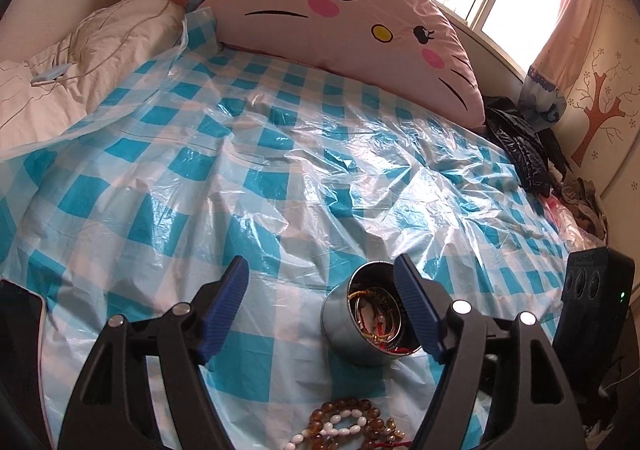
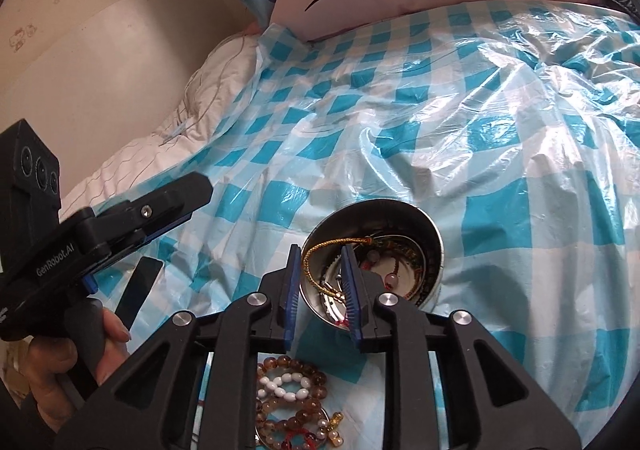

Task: Organize jewelry
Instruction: 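Move both tools back over the remaining bead bracelets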

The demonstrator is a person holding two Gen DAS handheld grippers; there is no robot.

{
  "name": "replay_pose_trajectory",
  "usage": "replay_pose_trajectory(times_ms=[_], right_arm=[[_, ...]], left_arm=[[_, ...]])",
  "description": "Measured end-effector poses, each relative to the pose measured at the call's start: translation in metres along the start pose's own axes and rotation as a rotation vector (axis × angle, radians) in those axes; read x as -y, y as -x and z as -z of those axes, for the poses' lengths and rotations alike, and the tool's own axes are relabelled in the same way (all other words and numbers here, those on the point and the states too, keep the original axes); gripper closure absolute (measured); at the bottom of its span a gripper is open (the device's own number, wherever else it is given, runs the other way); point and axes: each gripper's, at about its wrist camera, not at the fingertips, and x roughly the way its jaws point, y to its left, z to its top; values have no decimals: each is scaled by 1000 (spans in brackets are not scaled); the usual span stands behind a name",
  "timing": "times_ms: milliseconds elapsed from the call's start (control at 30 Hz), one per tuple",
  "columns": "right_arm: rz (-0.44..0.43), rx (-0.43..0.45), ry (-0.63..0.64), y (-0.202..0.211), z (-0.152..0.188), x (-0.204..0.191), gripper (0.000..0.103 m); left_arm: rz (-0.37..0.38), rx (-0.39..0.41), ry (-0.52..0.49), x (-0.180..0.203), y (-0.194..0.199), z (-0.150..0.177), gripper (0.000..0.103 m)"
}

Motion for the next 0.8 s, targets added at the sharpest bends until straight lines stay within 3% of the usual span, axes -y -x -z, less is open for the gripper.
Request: replay_pose_trajectory(times_ms=[167, 333, 500, 800], right_arm=[[27, 21, -33, 43, 22, 3, 83], [46, -75, -31, 45, 50, 0, 83], [34, -141, -18, 40, 70, -6, 83], [55, -237, -30, 26, 84, -7, 83]], left_arm=[[-69, -53, -189, 20, 20, 30, 26], [-96, -161, -349, 31, 27, 72, 25], [-88, -245, -427, 26, 40, 101, 25], [-81, -323, -517, 27, 49, 114, 25]])
